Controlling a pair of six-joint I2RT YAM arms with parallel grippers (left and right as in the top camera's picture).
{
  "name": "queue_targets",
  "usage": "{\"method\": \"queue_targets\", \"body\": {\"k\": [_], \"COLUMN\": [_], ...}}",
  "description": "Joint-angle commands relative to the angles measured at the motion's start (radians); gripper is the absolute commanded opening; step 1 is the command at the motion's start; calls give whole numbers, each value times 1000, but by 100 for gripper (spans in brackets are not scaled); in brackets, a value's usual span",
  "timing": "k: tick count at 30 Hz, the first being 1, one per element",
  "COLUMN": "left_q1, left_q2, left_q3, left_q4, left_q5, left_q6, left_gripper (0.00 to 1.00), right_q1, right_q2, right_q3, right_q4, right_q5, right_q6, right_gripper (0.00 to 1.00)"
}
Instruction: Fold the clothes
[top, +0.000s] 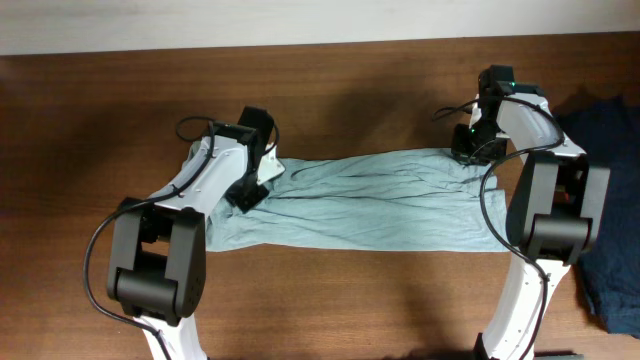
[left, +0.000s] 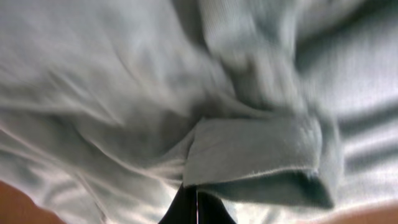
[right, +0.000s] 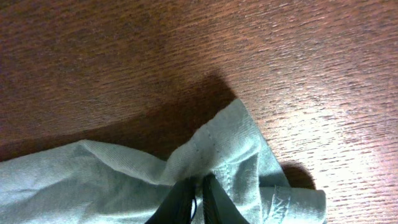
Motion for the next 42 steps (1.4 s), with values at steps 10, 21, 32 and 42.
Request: {"method": "queue_targets", "body": {"k": [10,21,32,42], "left_q1": [2,6,74,76], "left_q2": [-68,-95,-95,-95], "left_q3": [64,128,128,128], "left_q4": [-229,-347,-385,-377], "left_q5": [-75,-79,-64,-77], "left_q6": [13,19,21,20], "left_gripper": [0,0,0,67], "right_q1": [-1,-1,-1,-1], "right_q2": [66,66,66,66], "right_q3": [-12,-12,-12,-12], "right_q4": [10,2,-3,-3], "right_q5": [-6,17,17,17], "right_q6": [5,5,5,5], "right_gripper": [13,14,14,14]}}
